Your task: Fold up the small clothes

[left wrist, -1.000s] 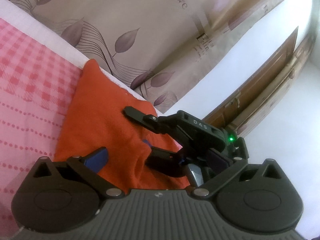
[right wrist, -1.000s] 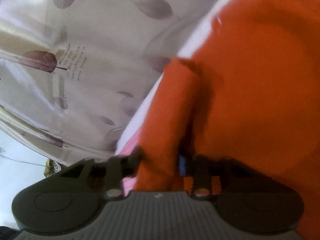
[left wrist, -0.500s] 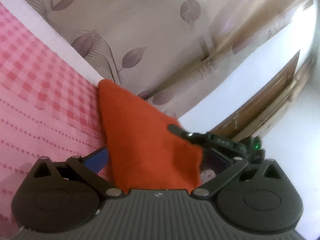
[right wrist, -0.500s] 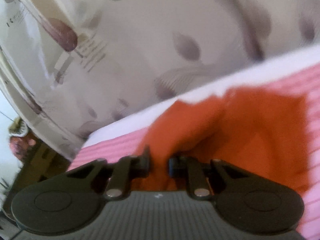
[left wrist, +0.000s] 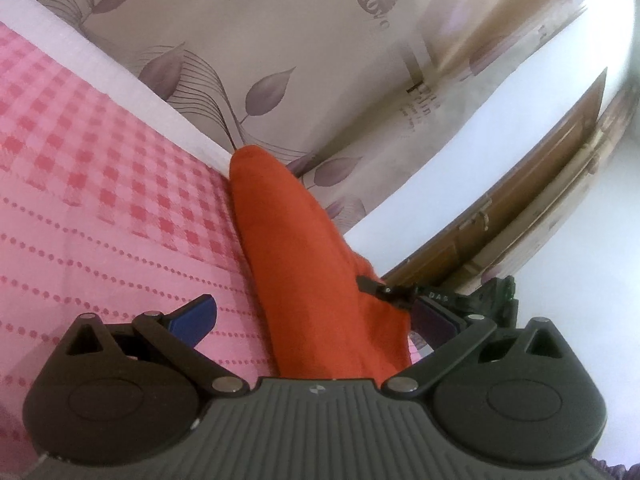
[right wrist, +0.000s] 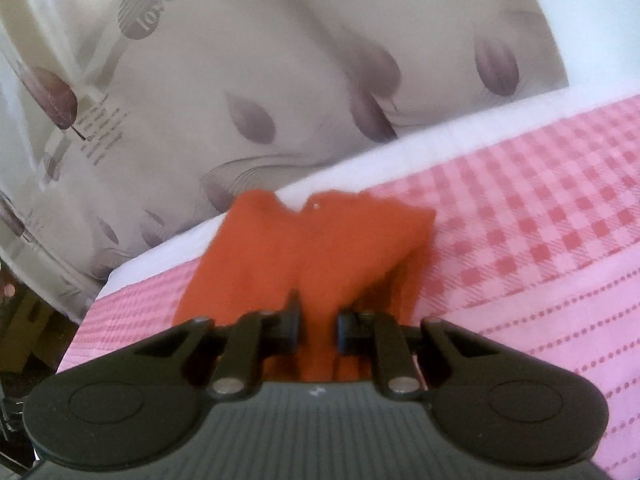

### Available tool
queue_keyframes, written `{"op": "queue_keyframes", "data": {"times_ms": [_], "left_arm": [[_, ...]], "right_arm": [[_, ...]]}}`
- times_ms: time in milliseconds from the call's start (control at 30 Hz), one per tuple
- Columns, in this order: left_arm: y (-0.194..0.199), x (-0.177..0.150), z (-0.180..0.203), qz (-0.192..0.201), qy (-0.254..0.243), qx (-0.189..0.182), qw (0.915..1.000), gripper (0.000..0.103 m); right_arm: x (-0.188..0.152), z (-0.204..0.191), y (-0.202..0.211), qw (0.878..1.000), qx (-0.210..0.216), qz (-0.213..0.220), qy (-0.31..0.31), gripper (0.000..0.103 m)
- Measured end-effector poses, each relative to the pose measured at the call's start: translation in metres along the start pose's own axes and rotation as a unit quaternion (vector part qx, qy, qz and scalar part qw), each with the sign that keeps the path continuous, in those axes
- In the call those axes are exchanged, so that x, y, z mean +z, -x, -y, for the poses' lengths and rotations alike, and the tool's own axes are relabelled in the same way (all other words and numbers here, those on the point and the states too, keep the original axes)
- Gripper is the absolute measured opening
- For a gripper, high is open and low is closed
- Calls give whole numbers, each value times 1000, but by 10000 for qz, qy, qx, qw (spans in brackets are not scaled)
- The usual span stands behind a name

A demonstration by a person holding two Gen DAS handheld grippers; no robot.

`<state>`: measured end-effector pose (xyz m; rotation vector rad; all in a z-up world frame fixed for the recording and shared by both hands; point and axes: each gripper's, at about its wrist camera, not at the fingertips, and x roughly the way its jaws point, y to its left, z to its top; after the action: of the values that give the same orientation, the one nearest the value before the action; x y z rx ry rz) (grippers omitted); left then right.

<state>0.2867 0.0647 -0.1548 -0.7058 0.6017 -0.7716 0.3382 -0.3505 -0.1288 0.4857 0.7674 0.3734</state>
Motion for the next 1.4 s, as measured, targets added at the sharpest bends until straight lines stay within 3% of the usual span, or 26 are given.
{"op": "queue_keyframes", "data": {"times_ms": [67, 267, 367, 467, 567, 700, 833, 867, 900, 967, 1033, 1067, 1200, 1300, 1333, 1400], "left_arm": [[0, 0, 1, -5, -2, 10, 10000, 103], [3, 0, 2, 16, 0, 6, 10000, 103], [6, 1, 15, 118, -80, -9, 9999, 103], [-3, 5, 44, 157, -414, -204, 9988, 102], [-35, 5, 74, -77, -713, -287, 9970, 102], [-73, -7, 86, -209, -798, -501, 9953, 102], [-92, -22, 65, -416, -547, -351, 9970, 102], [-93, -25, 61, -487, -546, -296, 9969, 102], [-94, -26, 59, -564, -618, -203, 9963, 102], [-95, -28, 57, -613, -658, -213, 9957, 102], [-96, -29, 56, -627, -648, -190, 9957, 102], [-96, -29, 56, -645, -661, -175, 9956, 102], [-95, -26, 56, -643, -692, -179, 9954, 103], [-100, -25, 57, -648, -727, -163, 9951, 103], [-102, -27, 59, -650, -742, -161, 9950, 103], [-103, -28, 59, -650, -741, -155, 9950, 103]], "right_arm": [[-2, 1, -7, 9998, -69, -145, 143, 16], [-2, 15, -4, 9991, 235, -193, -299, 22], [5, 18, 10, 9991, 97, 3, -405, 26], [21, 10, 32, 9987, -250, 442, -4, 27], [44, 1, 30, 9983, -38, 565, 162, 28], [71, -24, -17, 9961, -2, 109, 874, 28], [82, -32, -73, 9894, -84, -569, 1335, 28], [82, -34, -84, 9865, -142, -686, 1479, 33], [82, -34, -96, 9827, -125, -899, 1615, 50], [76, -33, -110, 9763, -100, -1213, 1791, 70], [66, -41, -111, 9677, -125, -1166, 2231, 70], [62, -43, -109, 9638, -86, -1141, 2408, 68], [49, -56, -104, 9471, -370, -829, 3078, 31], [47, -56, -103, 9409, -872, -465, 3240, 14], [48, -54, -103, 9384, -1089, -327, 3264, 14], [53, -43, -98, 9442, -1462, 49, 2950, 9]]}}
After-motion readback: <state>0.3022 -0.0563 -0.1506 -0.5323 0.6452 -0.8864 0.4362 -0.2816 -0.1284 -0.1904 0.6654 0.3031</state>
